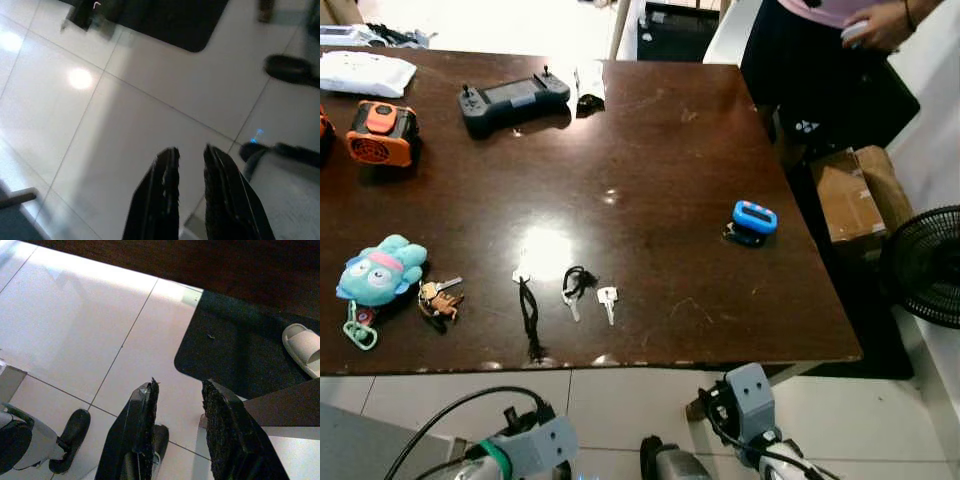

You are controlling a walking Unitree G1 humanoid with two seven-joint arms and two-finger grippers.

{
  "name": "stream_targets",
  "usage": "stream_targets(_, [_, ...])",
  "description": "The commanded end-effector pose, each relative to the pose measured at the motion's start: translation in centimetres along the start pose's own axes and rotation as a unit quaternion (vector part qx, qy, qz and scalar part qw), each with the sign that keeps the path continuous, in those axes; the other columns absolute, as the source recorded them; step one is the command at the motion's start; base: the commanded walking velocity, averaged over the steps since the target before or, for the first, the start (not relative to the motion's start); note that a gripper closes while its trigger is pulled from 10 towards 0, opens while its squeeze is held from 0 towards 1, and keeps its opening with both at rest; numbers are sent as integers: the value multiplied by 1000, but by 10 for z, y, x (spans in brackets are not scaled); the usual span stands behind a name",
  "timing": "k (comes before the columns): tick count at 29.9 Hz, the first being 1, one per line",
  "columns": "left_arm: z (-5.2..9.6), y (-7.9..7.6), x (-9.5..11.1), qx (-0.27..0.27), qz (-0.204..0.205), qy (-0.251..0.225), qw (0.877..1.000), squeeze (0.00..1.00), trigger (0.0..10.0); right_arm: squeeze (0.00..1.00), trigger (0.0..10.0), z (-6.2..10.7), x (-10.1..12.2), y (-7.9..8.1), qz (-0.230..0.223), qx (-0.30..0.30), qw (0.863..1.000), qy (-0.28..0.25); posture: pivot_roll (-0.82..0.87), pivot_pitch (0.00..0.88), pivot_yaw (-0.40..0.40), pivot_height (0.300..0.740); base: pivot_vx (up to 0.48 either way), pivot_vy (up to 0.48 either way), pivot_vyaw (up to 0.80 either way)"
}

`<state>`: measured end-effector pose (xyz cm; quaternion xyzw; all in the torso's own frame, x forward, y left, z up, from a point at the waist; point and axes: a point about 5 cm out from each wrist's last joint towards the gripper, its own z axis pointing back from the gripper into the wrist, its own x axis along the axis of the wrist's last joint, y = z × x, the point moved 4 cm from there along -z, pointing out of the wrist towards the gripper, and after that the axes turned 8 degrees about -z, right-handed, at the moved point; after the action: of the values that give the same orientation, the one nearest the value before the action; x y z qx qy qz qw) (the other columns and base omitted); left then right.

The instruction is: Hang keys on a hook

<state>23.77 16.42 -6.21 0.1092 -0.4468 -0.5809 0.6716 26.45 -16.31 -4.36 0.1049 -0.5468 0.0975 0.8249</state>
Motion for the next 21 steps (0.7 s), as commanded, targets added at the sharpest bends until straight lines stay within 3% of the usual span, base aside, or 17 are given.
stream_targets(1, [4, -17, 5, -60, -10, -20, 998, 0, 10000, 0, 10000, 2, -2, -3, -7, -8, 1000, 2, -50, 155, 5, 740, 0, 0, 0])
stream_targets(2, [4, -17, 5, -60, -10, -20, 998, 0, 10000, 0, 10000, 2, -2, -3, -7, -8, 1000, 2, -50, 155, 5, 740, 0, 0, 0])
stream_targets(4, [10, -27, 3, -150, -9, -31, 988, 0, 10000, 0, 10000, 3, -4, -2, -8, -8, 1000, 4, -46, 161, 4, 740, 0, 0, 0])
stream_targets(5, [10, -27, 3, -150, -9, -31, 988, 0, 10000, 0, 10000, 3, -4, -2, -8, -8, 1000, 4, -46, 161, 4, 740, 0, 0, 0])
stream_targets(8, [25, -37, 3, -265, -1, -46, 963, 0, 10000, 0, 10000, 1, -4, 0, -10, -7, 1000, 4, -45, 164, 3, 740, 0, 0, 0])
stream_targets(10, [33, -39, 4, -302, -7, -50, 952, 0, 10000, 0, 10000, 1, -3, 0, -11, -7, 1000, 2, -47, 164, 3, 740, 0, 0, 0])
stream_targets(15, [39, -34, 8, -319, -4, -58, 946, 0, 10000, 0, 10000, 1, -3, -1, -12, -8, 1000, 2, -47, 166, 3, 740, 0, 0, 0])
stream_targets(17, [40, -8, 26, -288, 29, -92, 953, 0, 10000, 0, 10000, 1, -3, -2, -12, -9, 1000, 2, -47, 167, 4, 740, 0, 0, 0])
stream_targets(18, [40, -8, 26, -288, 29, -92, 953, 0, 10000, 0, 10000, 1, -3, -2, -12, -9, 1000, 2, -47, 167, 4, 740, 0, 0, 0])
stream_targets(19, [41, 2, 34, -276, 42, -107, 954, 0, 10000, 0, 10000, 1, -3, -2, -13, -10, 1000, 2, -47, 167, 4, 740, 0, 0, 0])
stream_targets(21, [41, 2, 34, -276, 42, -107, 954, 0, 10000, 0, 10000, 1, -3, -2, -13, -10, 1000, 2, -47, 167, 4, 740, 0, 0, 0])
